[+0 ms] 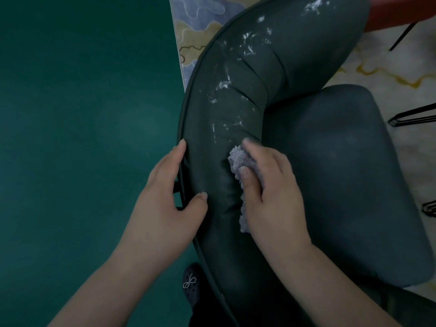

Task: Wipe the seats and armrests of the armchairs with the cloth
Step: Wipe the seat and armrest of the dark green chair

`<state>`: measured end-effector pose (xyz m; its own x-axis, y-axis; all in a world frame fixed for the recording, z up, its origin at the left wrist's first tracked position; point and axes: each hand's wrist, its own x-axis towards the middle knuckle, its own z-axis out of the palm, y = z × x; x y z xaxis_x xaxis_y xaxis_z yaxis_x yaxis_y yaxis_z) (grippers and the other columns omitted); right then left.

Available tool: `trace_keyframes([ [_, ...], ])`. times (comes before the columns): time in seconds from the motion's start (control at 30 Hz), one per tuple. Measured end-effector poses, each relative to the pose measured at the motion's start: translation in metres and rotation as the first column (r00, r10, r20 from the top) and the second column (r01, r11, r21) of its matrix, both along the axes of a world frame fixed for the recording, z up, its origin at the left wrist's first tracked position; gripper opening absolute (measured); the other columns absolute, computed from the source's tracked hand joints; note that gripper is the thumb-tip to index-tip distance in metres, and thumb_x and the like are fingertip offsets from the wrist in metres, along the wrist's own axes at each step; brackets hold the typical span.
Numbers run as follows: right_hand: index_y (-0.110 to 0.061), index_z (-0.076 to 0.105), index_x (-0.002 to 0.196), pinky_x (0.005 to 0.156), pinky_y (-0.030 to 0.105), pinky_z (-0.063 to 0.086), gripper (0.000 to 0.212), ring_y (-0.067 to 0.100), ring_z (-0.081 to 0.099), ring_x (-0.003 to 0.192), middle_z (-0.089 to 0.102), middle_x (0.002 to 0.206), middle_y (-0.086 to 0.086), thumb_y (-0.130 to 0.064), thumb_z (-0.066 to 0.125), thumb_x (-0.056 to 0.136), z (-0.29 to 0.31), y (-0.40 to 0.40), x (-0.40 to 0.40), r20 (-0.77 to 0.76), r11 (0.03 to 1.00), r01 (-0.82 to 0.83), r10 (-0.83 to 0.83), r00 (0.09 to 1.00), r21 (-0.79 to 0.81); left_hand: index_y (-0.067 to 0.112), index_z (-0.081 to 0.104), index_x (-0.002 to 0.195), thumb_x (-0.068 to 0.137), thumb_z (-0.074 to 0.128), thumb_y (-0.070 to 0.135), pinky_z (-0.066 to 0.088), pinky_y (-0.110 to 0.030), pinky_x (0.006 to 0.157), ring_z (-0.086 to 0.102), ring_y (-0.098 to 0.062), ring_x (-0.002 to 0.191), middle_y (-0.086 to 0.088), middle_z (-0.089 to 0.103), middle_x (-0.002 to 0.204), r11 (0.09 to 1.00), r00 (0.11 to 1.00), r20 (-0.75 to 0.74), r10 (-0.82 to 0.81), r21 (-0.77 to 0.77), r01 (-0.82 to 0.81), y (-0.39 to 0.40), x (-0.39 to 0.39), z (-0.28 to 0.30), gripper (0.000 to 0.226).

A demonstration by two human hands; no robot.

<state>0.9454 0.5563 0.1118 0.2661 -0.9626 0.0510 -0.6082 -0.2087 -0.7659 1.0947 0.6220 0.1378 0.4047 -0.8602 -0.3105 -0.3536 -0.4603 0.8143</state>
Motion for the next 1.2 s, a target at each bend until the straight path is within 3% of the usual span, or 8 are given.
trace_keyframes([
  [0.3, -0.022, 0.066, 0.105, 0.083, 0.005, 0.039, 0.032, 0.003, 0.052, 0.098, 0.046, 0.109, -0.001, -0.047, 0.055, 0.088, -0.003, 0.000, -0.002, 0.111, 0.996, 0.063, -0.069, 0.991, 0.061, 0.059, 0.025, 0.140, 0.072, 0.059, 0.043, 0.040, -0.014, 0.095, 0.038, 0.021, 0.118, 0.039, 0.040, 0.135, 1.000, 1.000, 0.008, 0.030, 0.003, -0.030, -0.001, -0.004, -0.002, 0.078],
  [0.43, -0.025, 0.065, 0.091, 0.077, 0.000, 0.038, 0.011, -0.005, 0.053, 0.092, 0.049, 0.102, -0.005, -0.033, 0.068, 0.084, 0.003, -0.013, 0.002, 0.193, 0.990, 0.052, -0.077, 0.978, 0.130, 0.060, 0.025, 0.140, 0.071, 0.061, 0.049, 0.034, 0.002, 0.088, 0.034, 0.034, 0.107, 0.044, 0.036, 0.133, 1.000, 1.000, 0.003, 0.025, 0.009, -0.025, -0.007, -0.001, 0.000, 0.079],
  [0.57, -0.030, 0.064, 0.102, 0.080, -0.001, 0.035, 0.020, -0.011, 0.049, 0.094, 0.048, 0.105, -0.003, -0.032, 0.069, 0.083, 0.017, -0.046, 0.022, 0.275, 0.998, 0.061, -0.057, 0.960, -0.006, 0.056, 0.019, 0.144, 0.066, 0.067, 0.052, 0.039, -0.028, 0.108, 0.037, 0.008, 0.128, 0.032, 0.030, 0.146, 0.994, 0.992, 0.079, -0.103, 0.050, 0.099, -0.015, 0.006, 0.006, 0.092],
  [0.7, -0.020, 0.070, 0.114, 0.093, 0.011, 0.038, 0.030, 0.002, 0.045, 0.101, 0.042, 0.109, 0.001, -0.027, 0.070, 0.084, 0.006, -0.062, 0.040, 0.176, 0.982, -0.174, 0.185, 0.967, -0.076, 0.053, 0.017, 0.147, 0.064, 0.066, 0.054, 0.039, -0.028, 0.108, 0.039, 0.004, 0.127, 0.028, 0.032, 0.146, 0.987, 0.981, 0.125, -0.149, 0.075, 0.140, -0.020, 0.012, 0.008, 0.096],
  [0.87, -0.023, 0.070, 0.112, 0.087, -0.003, 0.030, 0.026, 0.007, 0.053, 0.105, 0.050, 0.113, 0.004, -0.022, 0.068, 0.086, -0.010, -0.066, 0.001, 0.169, 0.982, 0.115, -0.140, 0.976, 0.149, 0.061, 0.013, 0.142, 0.064, 0.066, 0.060, 0.039, -0.029, 0.108, 0.036, 0.010, 0.127, 0.034, 0.029, 0.145, 0.989, 0.985, 0.095, -0.141, 0.060, 0.136, -0.018, 0.012, 0.007, 0.094],
  [0.97, -0.039, 0.064, 0.113, 0.088, -0.001, 0.033, 0.026, -0.006, 0.050, 0.104, 0.050, 0.110, -0.006, -0.038, 0.063, 0.087, 0.001, -0.070, 0.028, 0.239, 0.999, 0.043, -0.046, 0.970, 0.016, 0.054, 0.018, 0.146, 0.065, 0.064, 0.060, 0.036, -0.025, 0.109, 0.035, 0.012, 0.128, 0.030, 0.033, 0.145, 0.990, 0.982, 0.126, -0.138, 0.028, 0.136, -0.021, 0.010, 0.004, 0.093],
  [1.07, -0.025, 0.073, 0.104, 0.095, 0.022, 0.044, 0.020, 0.008, 0.051, 0.106, 0.047, 0.106, -0.004, -0.025, 0.070, 0.083, 0.002, -0.063, 0.054, 0.261, 0.982, -0.164, 0.182, 0.948, -0.089, 0.049, 0.025, 0.145, 0.064, 0.065, 0.056, 0.035, -0.017, 0.106, 0.038, 0.011, 0.126, 0.026, 0.038, 0.143, 0.991, 0.980, 0.146, -0.132, 0.022, 0.130, -0.023, 0.010, 0.000, 0.091],
  [1.2, -0.015, 0.072, 0.096, 0.091, 0.010, 0.041, 0.017, -0.003, 0.053, 0.097, 0.053, 0.106, 0.005, -0.008, 0.074, 0.080, -0.018, -0.066, 0.013, 0.301, 0.998, 0.004, -0.022, 0.953, 0.060, 0.051, 0.015, 0.148, 0.060, 0.068, 0.061, 0.023, 0.004, 0.093, 0.029, 0.018, 0.127, 0.032, 0.030, 0.145, 0.989, 0.980, 0.132, -0.148, 0.048, 0.143, -0.027, 0.016, -0.002, 0.103],
])
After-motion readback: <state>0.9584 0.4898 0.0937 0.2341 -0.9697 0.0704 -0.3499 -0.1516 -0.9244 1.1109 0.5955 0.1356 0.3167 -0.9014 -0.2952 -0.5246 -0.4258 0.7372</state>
